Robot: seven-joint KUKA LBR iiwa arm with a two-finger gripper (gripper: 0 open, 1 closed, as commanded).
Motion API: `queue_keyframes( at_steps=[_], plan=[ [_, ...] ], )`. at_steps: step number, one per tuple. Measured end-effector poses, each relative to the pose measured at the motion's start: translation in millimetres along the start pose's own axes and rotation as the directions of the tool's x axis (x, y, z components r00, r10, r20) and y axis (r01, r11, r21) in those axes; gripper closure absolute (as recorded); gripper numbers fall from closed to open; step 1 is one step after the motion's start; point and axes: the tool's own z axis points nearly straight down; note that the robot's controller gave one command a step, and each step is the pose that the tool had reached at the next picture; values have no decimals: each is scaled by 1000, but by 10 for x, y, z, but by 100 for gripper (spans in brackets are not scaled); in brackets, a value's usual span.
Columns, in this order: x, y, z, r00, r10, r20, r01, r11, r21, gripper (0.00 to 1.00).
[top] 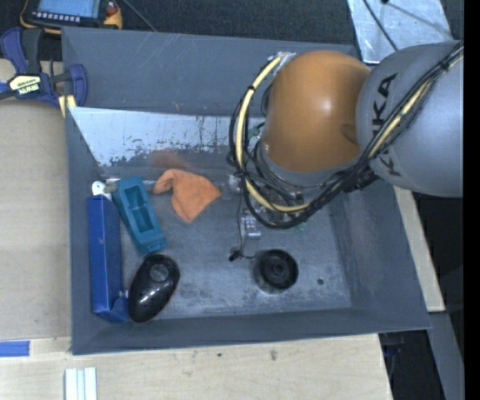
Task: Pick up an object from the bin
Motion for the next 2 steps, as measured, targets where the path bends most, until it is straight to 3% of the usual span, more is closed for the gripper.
queue_keyframes(
  at_steps=[1,2],
  plan=[
    [-15,-4,-49,1000,3,9,-3,1000,-1,0],
    [-292,294,405,998,-59,14,59,998,-1,0]
  ],
)
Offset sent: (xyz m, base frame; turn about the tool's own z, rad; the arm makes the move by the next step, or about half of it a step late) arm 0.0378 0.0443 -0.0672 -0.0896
